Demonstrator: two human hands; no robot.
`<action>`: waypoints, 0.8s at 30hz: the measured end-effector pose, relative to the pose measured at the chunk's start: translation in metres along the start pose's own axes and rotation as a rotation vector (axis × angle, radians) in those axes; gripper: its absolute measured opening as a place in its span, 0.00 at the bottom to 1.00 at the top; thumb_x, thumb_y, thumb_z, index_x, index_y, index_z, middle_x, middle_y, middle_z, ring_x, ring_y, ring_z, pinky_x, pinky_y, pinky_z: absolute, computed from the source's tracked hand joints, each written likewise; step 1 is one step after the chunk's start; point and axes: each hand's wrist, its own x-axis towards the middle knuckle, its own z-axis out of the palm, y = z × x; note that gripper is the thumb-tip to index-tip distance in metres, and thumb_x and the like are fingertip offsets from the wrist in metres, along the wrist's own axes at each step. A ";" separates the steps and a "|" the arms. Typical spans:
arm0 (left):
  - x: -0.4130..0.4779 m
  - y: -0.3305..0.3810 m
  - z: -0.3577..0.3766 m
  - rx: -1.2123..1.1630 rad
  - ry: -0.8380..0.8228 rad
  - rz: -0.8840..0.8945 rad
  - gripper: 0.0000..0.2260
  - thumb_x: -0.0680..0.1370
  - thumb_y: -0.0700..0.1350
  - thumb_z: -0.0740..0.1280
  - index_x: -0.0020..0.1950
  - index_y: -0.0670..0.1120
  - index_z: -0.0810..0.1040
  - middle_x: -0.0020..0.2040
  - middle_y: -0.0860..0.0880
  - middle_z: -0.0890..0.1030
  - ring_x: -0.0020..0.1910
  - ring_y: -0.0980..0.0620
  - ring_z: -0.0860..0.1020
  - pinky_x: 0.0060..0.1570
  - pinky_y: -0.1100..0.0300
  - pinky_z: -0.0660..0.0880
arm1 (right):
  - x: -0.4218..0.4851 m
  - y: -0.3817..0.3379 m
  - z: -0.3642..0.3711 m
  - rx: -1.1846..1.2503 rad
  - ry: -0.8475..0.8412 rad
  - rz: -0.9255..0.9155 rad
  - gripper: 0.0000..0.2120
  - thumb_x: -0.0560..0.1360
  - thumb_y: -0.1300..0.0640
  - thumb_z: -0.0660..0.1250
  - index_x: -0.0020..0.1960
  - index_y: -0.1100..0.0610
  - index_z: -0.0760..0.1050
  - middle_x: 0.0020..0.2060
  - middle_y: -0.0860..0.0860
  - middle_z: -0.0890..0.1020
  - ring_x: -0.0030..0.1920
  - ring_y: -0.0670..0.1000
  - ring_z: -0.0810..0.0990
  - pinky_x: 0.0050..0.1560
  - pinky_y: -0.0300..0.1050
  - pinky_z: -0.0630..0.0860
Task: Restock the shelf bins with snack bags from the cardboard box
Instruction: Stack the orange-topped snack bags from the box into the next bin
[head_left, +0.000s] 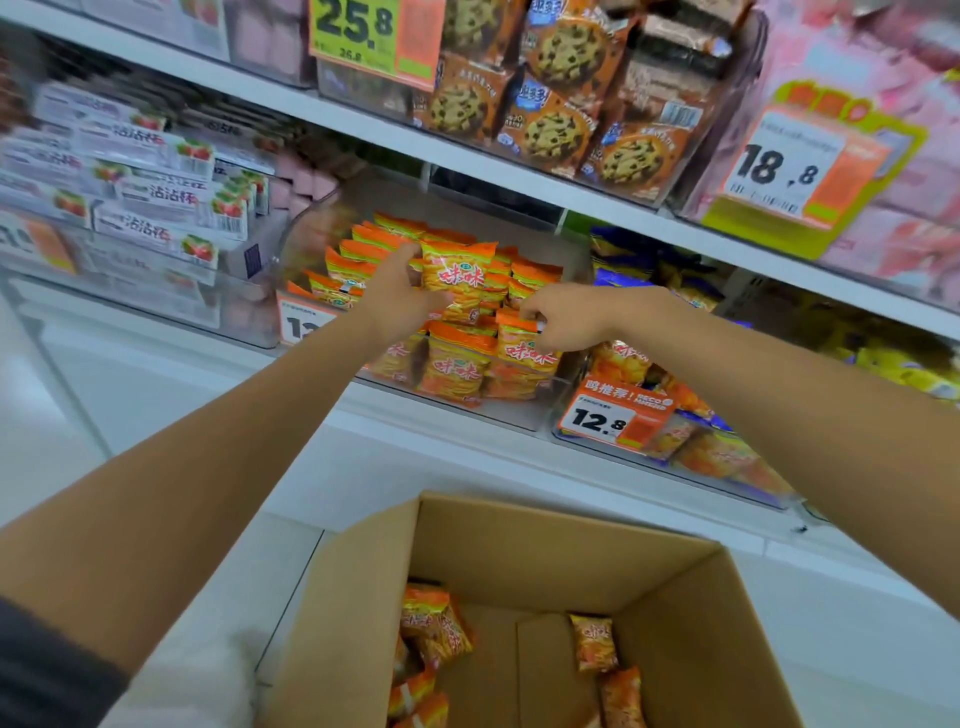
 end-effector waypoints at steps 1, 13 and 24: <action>0.001 -0.002 0.001 0.000 -0.008 0.001 0.28 0.77 0.41 0.72 0.74 0.43 0.64 0.65 0.44 0.72 0.62 0.48 0.72 0.52 0.56 0.71 | 0.004 0.001 0.000 -0.010 -0.017 0.011 0.08 0.78 0.61 0.62 0.55 0.63 0.71 0.47 0.58 0.74 0.43 0.56 0.73 0.43 0.54 0.70; -0.004 -0.010 -0.009 -0.018 -0.024 0.028 0.31 0.77 0.45 0.71 0.77 0.44 0.61 0.68 0.47 0.71 0.68 0.48 0.70 0.59 0.54 0.71 | 0.028 0.002 0.012 0.038 -0.115 0.025 0.08 0.70 0.56 0.76 0.45 0.59 0.81 0.41 0.49 0.82 0.36 0.47 0.81 0.35 0.40 0.78; -0.010 -0.007 -0.008 -0.037 -0.043 0.027 0.33 0.78 0.43 0.70 0.78 0.44 0.57 0.74 0.42 0.67 0.73 0.45 0.66 0.58 0.57 0.69 | 0.028 0.009 0.011 0.373 -0.087 0.057 0.11 0.73 0.62 0.73 0.55 0.63 0.80 0.48 0.54 0.82 0.43 0.49 0.84 0.47 0.43 0.82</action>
